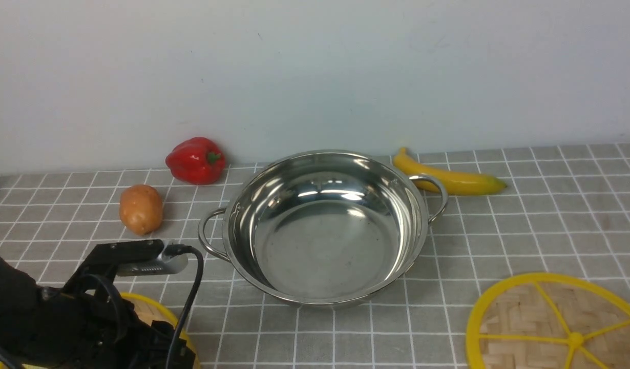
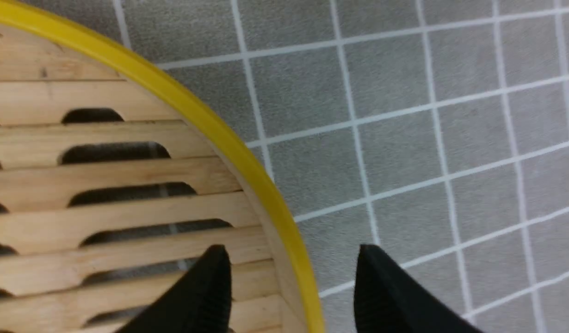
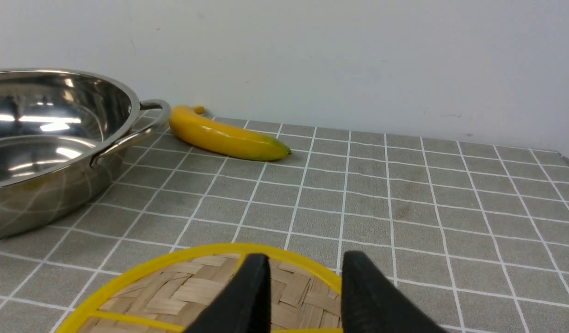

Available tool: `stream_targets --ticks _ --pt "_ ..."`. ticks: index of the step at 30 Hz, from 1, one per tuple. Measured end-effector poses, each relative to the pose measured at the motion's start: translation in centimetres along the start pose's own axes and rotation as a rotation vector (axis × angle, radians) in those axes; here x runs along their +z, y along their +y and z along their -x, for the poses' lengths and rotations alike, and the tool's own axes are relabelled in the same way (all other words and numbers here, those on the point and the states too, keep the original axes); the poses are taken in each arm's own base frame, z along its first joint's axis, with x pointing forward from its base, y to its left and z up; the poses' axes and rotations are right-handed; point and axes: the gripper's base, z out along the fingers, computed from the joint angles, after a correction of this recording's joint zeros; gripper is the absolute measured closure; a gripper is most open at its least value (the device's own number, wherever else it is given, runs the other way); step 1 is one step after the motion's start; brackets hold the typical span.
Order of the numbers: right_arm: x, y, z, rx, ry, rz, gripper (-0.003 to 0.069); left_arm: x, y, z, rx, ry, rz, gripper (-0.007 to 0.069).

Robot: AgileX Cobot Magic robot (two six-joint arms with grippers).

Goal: Place the steamer in the pot on the grey tablecloth, and put the lid on the steamer.
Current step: 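Grasp the rim of the steamer basket holding the buns with the left gripper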

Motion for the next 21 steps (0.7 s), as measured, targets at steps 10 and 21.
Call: stream_targets --ticks 10,21 --pt "0.0 0.0 0.0 0.000 0.000 0.000 0.0416 0.6 -1.1 0.6 0.059 0.053 0.106 0.0277" --pt "0.0 0.0 0.0 0.000 0.000 0.000 0.0416 1.2 -2.5 0.6 0.063 0.049 0.111 0.0277"
